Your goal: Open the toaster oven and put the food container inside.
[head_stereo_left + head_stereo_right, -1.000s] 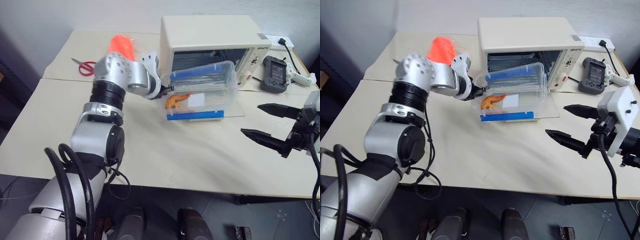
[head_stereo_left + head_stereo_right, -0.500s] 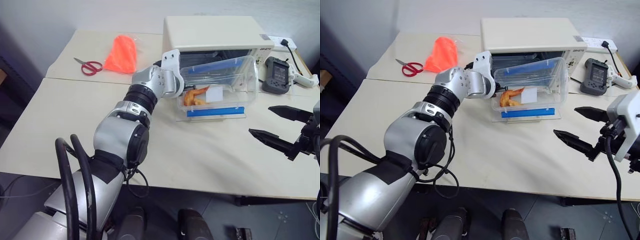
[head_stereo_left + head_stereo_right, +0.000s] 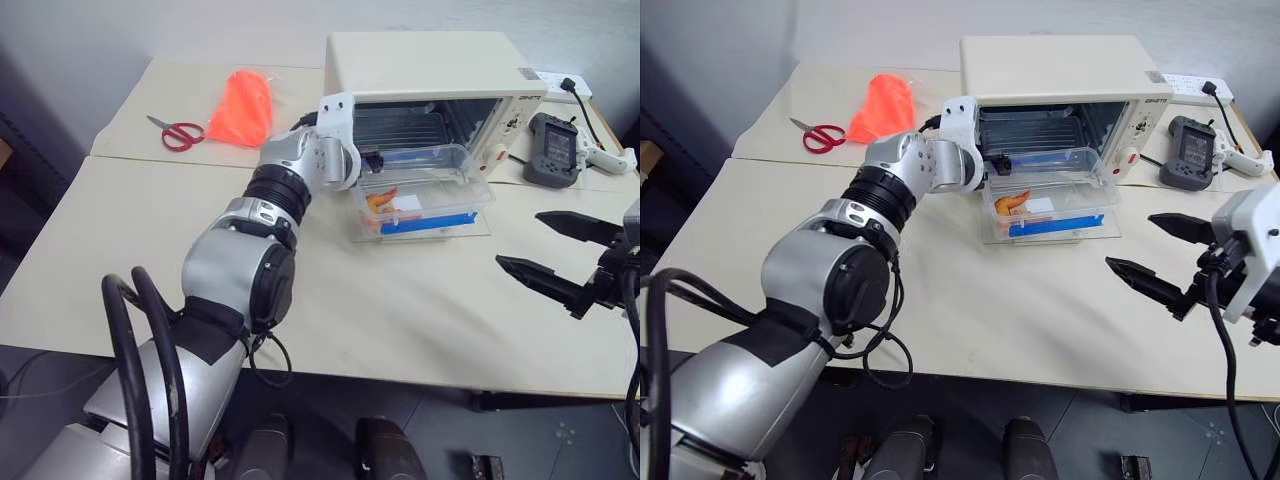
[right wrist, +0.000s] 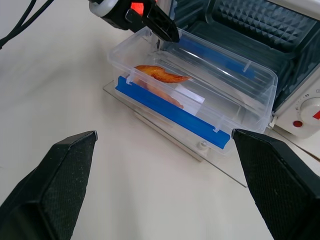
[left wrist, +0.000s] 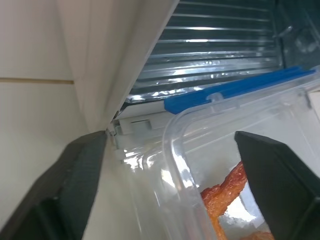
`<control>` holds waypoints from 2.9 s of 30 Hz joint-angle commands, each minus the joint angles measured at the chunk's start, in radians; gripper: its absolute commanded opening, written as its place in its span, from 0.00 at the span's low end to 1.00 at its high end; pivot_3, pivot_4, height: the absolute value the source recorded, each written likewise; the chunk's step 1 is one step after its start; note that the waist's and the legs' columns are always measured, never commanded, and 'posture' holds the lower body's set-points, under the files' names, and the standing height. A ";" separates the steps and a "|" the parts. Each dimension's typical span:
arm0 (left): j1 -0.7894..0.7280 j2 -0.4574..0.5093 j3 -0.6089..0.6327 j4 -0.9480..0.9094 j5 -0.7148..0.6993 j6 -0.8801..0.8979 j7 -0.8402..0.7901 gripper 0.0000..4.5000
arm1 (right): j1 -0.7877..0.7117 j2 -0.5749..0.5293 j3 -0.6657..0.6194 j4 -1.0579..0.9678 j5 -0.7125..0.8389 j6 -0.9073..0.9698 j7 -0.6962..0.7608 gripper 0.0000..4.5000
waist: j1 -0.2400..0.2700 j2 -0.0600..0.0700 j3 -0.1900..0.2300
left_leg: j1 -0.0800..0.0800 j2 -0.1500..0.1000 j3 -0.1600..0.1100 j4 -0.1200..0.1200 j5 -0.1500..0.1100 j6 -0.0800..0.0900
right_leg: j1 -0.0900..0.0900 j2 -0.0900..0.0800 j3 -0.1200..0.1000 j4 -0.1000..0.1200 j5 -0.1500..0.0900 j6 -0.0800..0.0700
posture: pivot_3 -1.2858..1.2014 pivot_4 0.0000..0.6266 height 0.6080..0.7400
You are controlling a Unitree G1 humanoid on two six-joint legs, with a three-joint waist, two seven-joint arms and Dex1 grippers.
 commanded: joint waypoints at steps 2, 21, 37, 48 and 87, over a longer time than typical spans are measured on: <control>-0.026 0.081 -0.077 -0.187 0.038 0.061 -0.212 0.96 | -0.006 -0.024 0.010 0.016 -0.037 -0.034 0.020 1.00 | -0.003 0.000 0.000 | 0.000 0.000 0.000 0.000 0.000 0.000 | 0.000 0.000 0.000 0.000 0.000 0.000 | 0.52 0.24 1.00; 0.571 0.631 -0.447 -1.267 -0.156 0.152 -1.296 0.00 | -0.169 -0.131 0.260 0.353 -0.212 -0.215 0.248 0.48 | -0.021 0.005 -0.002 | 0.001 0.006 -0.007 0.003 0.000 0.003 | 0.003 0.001 0.002 0.000 0.000 0.000 | 0.52 0.24 1.00; 0.519 0.358 -0.611 -1.023 0.023 0.094 -1.162 0.00 | -0.627 0.032 0.721 0.667 -0.514 -0.410 0.286 0.01 | -0.031 0.005 -0.002 | 0.000 0.005 -0.010 0.004 0.000 0.003 | 0.001 0.002 0.001 0.000 0.000 0.000 | 0.52 0.24 1.00; 0.407 0.204 -0.499 -0.637 0.166 -0.104 -0.844 0.00 | -0.896 0.249 0.830 1.029 -0.723 -0.597 0.157 0.01 | -0.033 0.005 -0.002 | -0.001 0.002 -0.010 0.003 0.001 0.002 | 0.000 0.001 0.000 0.000 0.000 0.000 | 0.52 0.24 1.00; 0.542 0.496 -0.161 -1.086 -0.066 0.111 -1.043 0.33 | -1.013 0.323 0.714 1.152 -0.752 -0.719 0.011 0.00 | -0.085 0.006 -0.002 | -0.006 0.008 -0.005 0.000 0.004 -0.002 | -0.015 -0.001 -0.004 0.008 0.001 -0.002 | 0.52 0.24 1.00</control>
